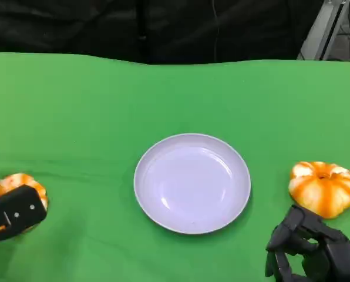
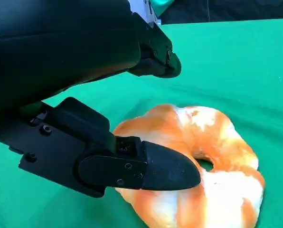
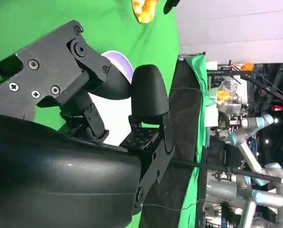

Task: Grasp the bread from the table and place it into the plate.

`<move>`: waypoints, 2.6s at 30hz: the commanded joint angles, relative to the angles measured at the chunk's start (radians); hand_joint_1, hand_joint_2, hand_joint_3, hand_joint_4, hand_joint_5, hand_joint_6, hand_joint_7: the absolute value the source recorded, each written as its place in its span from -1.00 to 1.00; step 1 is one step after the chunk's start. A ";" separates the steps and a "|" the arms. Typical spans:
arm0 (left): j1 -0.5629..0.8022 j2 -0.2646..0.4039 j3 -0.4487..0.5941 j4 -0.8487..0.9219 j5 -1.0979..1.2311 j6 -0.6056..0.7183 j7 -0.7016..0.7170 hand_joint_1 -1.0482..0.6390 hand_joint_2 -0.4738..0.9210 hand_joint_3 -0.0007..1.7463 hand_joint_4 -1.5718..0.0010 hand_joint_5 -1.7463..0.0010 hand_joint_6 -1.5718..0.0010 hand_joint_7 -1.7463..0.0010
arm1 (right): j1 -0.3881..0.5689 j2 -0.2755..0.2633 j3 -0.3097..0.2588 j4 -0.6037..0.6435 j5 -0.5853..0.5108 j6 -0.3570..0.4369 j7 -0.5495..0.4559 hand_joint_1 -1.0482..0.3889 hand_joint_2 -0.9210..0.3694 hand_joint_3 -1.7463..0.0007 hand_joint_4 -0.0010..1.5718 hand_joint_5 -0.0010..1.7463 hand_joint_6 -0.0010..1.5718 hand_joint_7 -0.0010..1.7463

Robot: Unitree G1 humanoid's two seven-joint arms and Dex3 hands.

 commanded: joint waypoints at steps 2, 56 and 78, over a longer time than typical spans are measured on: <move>-0.045 -0.019 0.007 0.095 -0.040 0.003 -0.007 -0.96 1.00 -0.55 0.95 0.98 0.64 0.99 | 0.007 -0.005 -0.003 -0.014 0.007 0.009 -0.007 0.25 -0.37 -0.47 0.06 1.00 -0.04 0.78; -0.026 -0.119 0.030 0.212 -0.169 -0.231 0.202 0.00 1.00 -0.73 0.09 -0.65 -0.22 0.34 | 0.020 -0.008 0.005 -0.039 0.003 0.020 -0.021 0.24 -0.37 -0.46 0.05 1.00 -0.06 0.80; -0.051 -0.095 0.041 0.109 -0.132 -0.239 0.368 0.14 0.96 -0.62 0.04 -1.00 0.33 -1.00 | 0.009 -0.012 -0.004 -0.017 0.004 0.003 -0.014 0.24 -0.37 -0.46 0.05 1.00 -0.06 0.82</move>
